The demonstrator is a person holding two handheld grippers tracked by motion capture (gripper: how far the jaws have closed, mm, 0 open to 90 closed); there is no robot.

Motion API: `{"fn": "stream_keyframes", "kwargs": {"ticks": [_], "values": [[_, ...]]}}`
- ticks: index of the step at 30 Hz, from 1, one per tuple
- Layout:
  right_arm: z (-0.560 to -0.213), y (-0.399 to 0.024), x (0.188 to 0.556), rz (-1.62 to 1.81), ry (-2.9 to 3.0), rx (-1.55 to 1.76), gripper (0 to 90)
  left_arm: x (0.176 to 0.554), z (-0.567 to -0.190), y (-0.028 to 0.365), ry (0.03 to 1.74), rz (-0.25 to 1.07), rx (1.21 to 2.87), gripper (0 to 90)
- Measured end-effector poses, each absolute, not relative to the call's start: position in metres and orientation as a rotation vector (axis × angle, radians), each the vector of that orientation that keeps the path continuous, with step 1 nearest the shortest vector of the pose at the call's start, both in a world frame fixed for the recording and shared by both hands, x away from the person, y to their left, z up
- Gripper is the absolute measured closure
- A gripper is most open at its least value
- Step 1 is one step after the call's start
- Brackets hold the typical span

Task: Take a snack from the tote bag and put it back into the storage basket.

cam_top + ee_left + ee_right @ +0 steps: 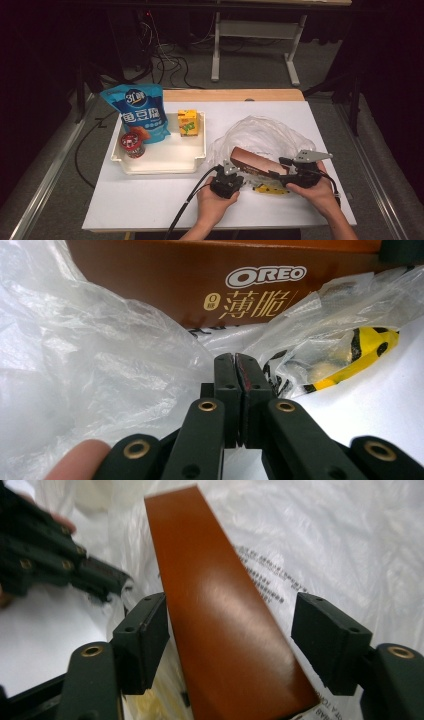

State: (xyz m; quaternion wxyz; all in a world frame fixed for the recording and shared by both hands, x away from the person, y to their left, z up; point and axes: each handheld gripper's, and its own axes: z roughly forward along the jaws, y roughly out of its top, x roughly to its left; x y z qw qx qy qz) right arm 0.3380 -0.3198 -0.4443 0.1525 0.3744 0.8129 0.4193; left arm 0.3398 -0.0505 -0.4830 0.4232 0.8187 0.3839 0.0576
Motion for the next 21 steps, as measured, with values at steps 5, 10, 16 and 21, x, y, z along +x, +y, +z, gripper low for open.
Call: {"fn": "stream_keyframes", "kwargs": {"ticks": [5, 10, 16, 21], "values": [[-0.452, -0.318, 0.339, 1.145, 2.364, 1.096, 28.4, 0.34, -0.484, -0.049, 0.963, 0.133, 2.044, 89.9], [-0.461, -0.314, 0.344, 1.082, 2.408, 1.112, 28.6, 0.341, -0.484, -0.049, 0.97, 0.125, 2.037, 90.0], [-0.465, -0.307, 0.344, 1.065, 2.44, 1.075, 43.4, 0.34, -0.484, -0.049, 0.97, 0.127, 2.037, 90.0], [-0.46, -0.309, 0.341, 1.096, 2.421, 1.047, 45.0, 0.34, -0.484, -0.049, 0.97, 0.125, 2.036, 90.0]]}}
